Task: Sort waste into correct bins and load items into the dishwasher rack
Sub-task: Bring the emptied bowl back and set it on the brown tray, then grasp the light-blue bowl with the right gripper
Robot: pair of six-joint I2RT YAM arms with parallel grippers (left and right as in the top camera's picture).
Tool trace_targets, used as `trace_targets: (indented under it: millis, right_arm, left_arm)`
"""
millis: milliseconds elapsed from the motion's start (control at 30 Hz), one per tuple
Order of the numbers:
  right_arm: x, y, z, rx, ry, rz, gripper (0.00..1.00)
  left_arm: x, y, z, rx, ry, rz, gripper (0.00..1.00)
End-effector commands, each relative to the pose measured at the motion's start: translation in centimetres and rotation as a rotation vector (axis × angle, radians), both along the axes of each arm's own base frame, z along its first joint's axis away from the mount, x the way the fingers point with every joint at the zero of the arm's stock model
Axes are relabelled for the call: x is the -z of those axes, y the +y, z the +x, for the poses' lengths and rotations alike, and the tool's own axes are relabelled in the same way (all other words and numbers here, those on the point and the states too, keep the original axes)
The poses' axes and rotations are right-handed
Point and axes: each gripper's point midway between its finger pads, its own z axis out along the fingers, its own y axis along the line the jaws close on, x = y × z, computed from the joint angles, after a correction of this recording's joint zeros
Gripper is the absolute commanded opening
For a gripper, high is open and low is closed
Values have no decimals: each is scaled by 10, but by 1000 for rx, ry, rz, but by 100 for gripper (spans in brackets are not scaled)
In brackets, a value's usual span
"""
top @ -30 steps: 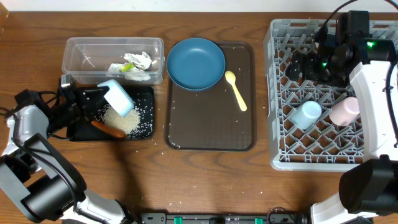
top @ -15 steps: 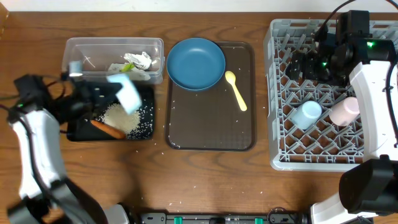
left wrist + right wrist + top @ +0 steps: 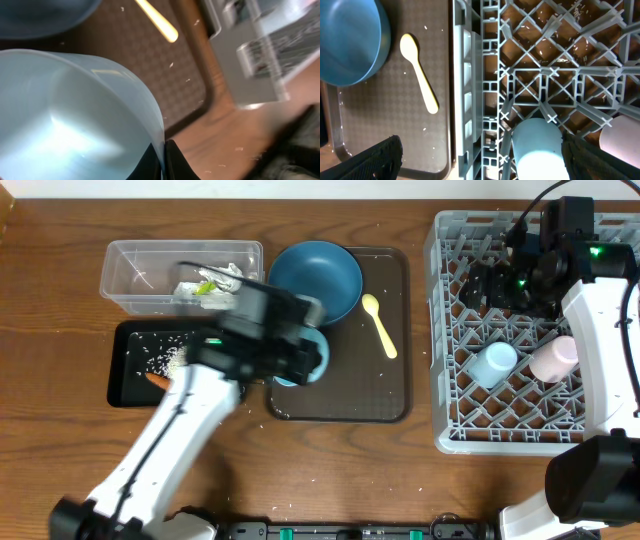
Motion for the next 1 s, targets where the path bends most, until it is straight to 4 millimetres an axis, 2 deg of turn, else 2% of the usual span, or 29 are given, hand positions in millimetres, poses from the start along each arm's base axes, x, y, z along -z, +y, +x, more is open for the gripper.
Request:
trace_targets:
  millis: [0, 167, 267, 500, 600, 700, 767, 867, 967]
  right_arm:
    - [-15, -2, 0, -10, -44, -7, 99]
    - [-15, -2, 0, -10, -41, -7, 99]
    - [-15, -2, 0, -9, -41, -7, 99]
    - [-15, -2, 1, -9, -45, -7, 99]
    - [-15, -2, 1, -10, -45, -7, 99]
    - [-15, -2, 1, -10, -48, -7, 99]
    - [-16, 1, 3, -16, -55, 0, 99]
    - [-20, 12, 6, -44, -76, 32, 99]
    - [-25, 35, 8, -98, -100, 91, 96]
  left_arm:
    - [36, -2, 7, 10, -70, 246, 6]
    - [79, -33, -2, 99, -53, 339, 6]
    - [94, -42, -3, 94, -30, 344, 6]
    - [95, -43, -1, 89, -32, 344, 8]
    - [95, -43, -1, 88, -32, 343, 17]
    - [90, -42, 3, 71, -38, 333, 30]
    - [81, -41, 9, 32, -45, 311, 34]
    - [54, -33, 22, -54, -73, 259, 40]
    - [22, -16, 37, -166, -110, 195, 45]
